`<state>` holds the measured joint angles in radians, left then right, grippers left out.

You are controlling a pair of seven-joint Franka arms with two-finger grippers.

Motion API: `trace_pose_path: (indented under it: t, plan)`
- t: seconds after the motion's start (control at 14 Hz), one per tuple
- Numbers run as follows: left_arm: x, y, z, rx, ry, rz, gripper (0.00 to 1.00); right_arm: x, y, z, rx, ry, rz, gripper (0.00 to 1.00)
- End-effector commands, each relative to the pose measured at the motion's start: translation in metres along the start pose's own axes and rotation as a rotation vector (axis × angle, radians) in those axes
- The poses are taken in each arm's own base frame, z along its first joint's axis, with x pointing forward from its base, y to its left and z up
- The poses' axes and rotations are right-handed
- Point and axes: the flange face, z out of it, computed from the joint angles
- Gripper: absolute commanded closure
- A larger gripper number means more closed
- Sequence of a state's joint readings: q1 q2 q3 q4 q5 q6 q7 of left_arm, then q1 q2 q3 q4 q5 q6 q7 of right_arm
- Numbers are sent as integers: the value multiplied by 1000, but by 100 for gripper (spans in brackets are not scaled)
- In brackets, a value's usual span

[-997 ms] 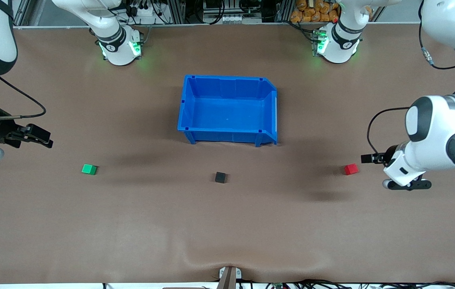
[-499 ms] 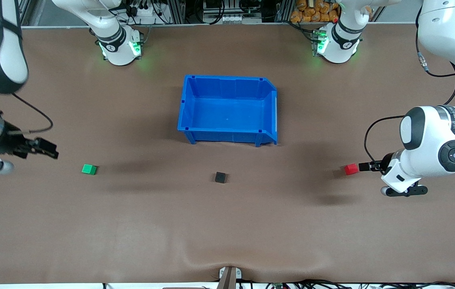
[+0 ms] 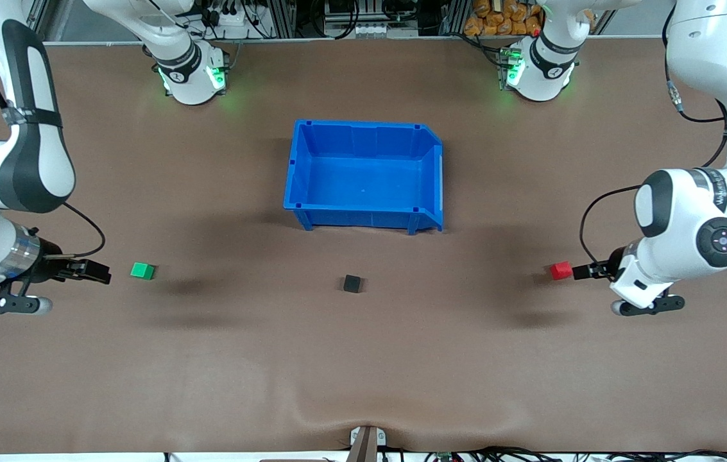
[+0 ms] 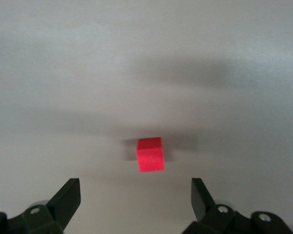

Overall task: Attach green and red cubes to black cube
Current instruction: 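Lower the right gripper around the green cube while the left gripper lowers to red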

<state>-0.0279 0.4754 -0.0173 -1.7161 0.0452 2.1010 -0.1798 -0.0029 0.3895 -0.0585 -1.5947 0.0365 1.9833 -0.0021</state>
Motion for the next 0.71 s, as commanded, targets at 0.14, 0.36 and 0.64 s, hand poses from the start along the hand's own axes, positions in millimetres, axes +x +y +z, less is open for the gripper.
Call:
trace_pose_path:
  t: [0.14, 0.36, 0.64]
  plan:
    - [-12, 5, 20, -1, 22, -30, 0, 9, -20, 58, -6, -59, -33, 0]
    - [-21, 2, 49, -10, 45, -35, 0, 7, -20, 106, -1, -96, -36, 0]
    - [-25, 3, 75, -11, 40, -95, 0, -23, 7, 183, -3, -78, -25, 0]
